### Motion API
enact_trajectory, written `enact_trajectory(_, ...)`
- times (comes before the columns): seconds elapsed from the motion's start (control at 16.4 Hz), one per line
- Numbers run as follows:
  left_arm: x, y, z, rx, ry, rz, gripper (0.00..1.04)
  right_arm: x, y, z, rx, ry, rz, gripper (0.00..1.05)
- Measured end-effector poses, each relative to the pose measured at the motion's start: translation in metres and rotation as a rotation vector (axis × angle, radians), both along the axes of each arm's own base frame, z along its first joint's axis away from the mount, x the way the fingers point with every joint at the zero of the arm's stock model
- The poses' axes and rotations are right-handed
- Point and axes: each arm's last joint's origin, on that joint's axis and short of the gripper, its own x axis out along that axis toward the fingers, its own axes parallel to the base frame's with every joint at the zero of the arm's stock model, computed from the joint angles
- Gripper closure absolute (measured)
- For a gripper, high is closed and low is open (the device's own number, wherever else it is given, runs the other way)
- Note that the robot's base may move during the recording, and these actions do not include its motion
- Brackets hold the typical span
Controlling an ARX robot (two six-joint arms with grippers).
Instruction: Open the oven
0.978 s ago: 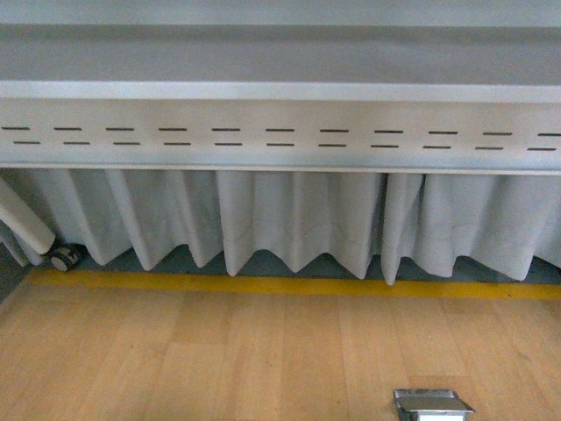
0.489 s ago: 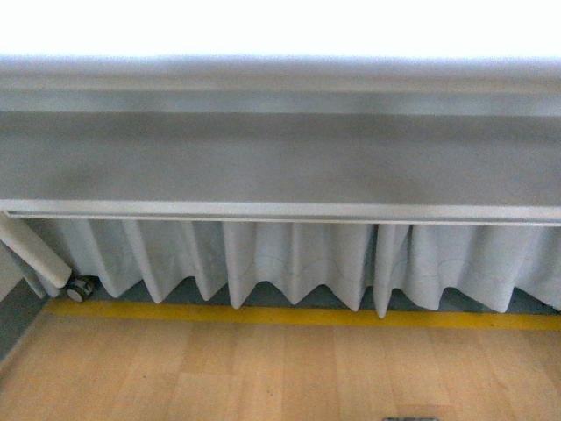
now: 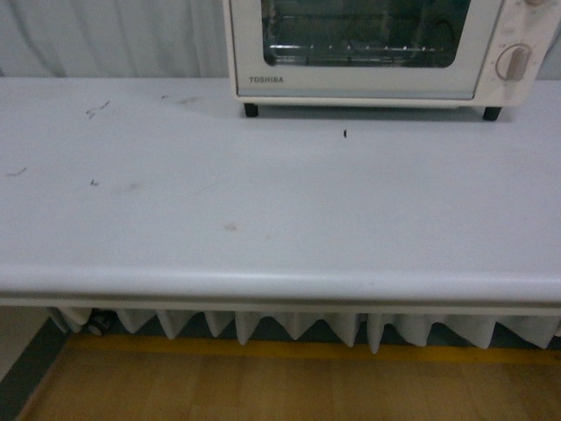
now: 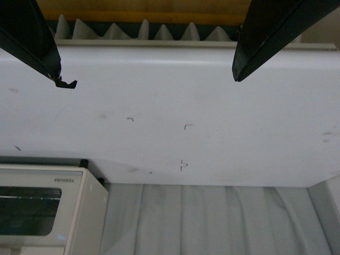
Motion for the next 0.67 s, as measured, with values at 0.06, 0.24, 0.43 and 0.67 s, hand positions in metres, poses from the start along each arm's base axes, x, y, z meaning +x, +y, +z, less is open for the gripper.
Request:
enact_trajectory(0.06,0.0000,0.0001,0.0000,-0.001,0.000,0.002,0.07,0.0000,0.0000,0.0001,0.000,-0.002,0.000,0.06)
enact_trajectory(0.24,0.0000,0.0000,0.0003,0.000,-0.003,0.000,0.07,0.0000,0.0000,0.0005,0.000,-0.005,0.000,0.06)
enact_trajectory(0.43,0.0001,0.0000,-0.0002,0.000,0.004,0.000,0.07,0.0000,0.0000,-0.0001,0.000,0.001,0.000,0.06)
enact_trajectory(0.67,0.0000,0.0000,0.0001,0.000,0.000,0.000,0.07,0.0000,0.0000,0.0000,0.000,0.000,-0.001,0.06)
